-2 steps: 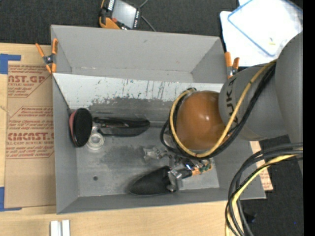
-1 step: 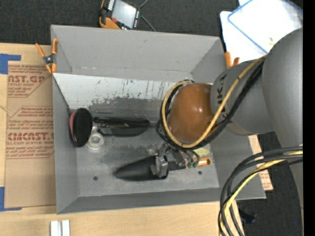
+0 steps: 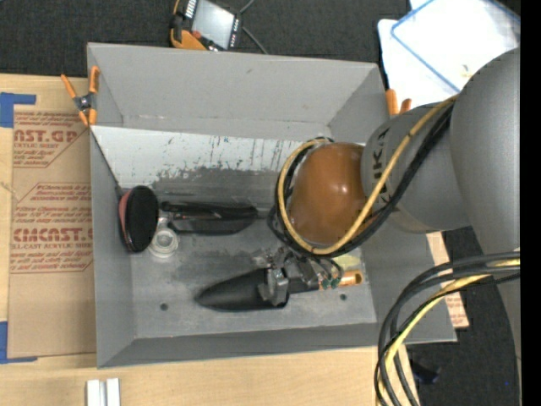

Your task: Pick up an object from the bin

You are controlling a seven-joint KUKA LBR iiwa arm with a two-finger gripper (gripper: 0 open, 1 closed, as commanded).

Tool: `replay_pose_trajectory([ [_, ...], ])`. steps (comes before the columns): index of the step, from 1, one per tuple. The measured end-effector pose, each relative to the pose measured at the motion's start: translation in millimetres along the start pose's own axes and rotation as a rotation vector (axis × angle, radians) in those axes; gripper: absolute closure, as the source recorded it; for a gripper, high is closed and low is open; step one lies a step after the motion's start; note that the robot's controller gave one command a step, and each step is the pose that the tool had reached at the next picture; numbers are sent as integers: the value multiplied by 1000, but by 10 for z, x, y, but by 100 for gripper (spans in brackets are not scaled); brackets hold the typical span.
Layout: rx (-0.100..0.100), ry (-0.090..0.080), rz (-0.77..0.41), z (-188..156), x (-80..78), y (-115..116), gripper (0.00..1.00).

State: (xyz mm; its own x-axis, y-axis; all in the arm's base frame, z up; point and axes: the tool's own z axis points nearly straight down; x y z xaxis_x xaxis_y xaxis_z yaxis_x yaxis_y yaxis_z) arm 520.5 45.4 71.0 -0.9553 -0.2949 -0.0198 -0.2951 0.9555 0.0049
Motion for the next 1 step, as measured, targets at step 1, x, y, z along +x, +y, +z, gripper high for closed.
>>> replay_pose_trajectory([
  [1, 0, -1, -179, 4, -148, 7, 100],
])
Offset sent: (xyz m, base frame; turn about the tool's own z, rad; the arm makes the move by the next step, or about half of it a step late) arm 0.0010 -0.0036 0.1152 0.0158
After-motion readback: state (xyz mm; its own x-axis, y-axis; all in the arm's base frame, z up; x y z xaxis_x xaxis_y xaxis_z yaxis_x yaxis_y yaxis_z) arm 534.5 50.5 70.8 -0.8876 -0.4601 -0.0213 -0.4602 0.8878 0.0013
